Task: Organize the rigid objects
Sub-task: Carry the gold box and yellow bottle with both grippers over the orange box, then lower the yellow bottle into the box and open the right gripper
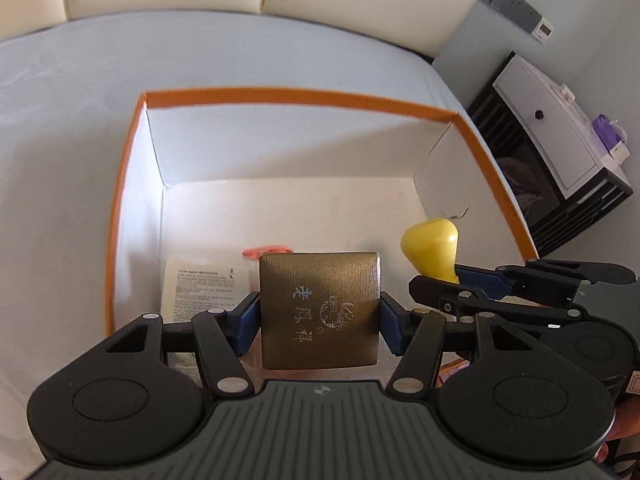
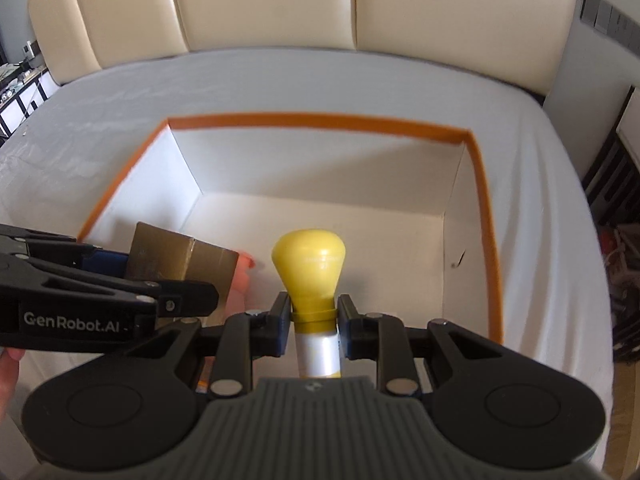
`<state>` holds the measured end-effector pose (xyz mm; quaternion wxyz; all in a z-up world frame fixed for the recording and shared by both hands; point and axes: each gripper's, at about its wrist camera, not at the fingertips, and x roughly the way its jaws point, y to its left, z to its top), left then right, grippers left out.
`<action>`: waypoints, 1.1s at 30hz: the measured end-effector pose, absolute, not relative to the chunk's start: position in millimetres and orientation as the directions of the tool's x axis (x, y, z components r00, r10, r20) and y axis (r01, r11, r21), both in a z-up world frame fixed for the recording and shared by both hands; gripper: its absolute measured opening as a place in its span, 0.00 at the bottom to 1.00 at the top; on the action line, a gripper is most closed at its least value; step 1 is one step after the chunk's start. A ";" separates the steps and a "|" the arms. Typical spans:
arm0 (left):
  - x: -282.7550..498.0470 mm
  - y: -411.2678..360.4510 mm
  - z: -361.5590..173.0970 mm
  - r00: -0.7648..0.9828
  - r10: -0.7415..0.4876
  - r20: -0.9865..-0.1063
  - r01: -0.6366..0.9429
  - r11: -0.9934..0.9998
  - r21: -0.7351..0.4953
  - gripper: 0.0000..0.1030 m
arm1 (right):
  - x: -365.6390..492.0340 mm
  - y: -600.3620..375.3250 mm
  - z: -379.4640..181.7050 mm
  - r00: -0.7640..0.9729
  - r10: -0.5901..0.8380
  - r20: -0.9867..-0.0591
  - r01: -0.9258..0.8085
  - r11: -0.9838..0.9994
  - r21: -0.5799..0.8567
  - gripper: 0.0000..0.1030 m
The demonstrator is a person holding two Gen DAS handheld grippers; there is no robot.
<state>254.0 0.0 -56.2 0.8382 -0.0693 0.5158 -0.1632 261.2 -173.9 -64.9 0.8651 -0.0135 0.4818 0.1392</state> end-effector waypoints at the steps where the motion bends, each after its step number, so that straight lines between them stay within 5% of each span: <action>1: 255.6 -0.1 -59.5 0.406 -0.347 -0.845 0.204 0.936 -0.287 0.67 | 262.0 -173.0 -68.6 0.489 0.221 -0.844 -0.257 0.961 0.103 0.23; 13: 259.4 -4.4 -74.2 0.376 -0.315 -0.872 0.227 0.943 -0.243 0.67 | 277.3 -170.0 -92.1 0.394 0.203 -0.896 -0.254 0.961 0.106 0.23; 28: 259.7 10.1 -73.7 0.356 -0.388 -0.850 0.198 0.920 -0.337 0.76 | 278.6 -166.9 -89.8 0.381 0.195 -0.904 -0.248 0.963 0.103 0.24; 33: 258.3 8.5 -72.7 0.349 -0.426 -0.835 0.211 0.904 -0.373 0.72 | 275.1 -165.7 -83.7 0.414 0.169 -0.894 -0.240 0.968 0.072 0.33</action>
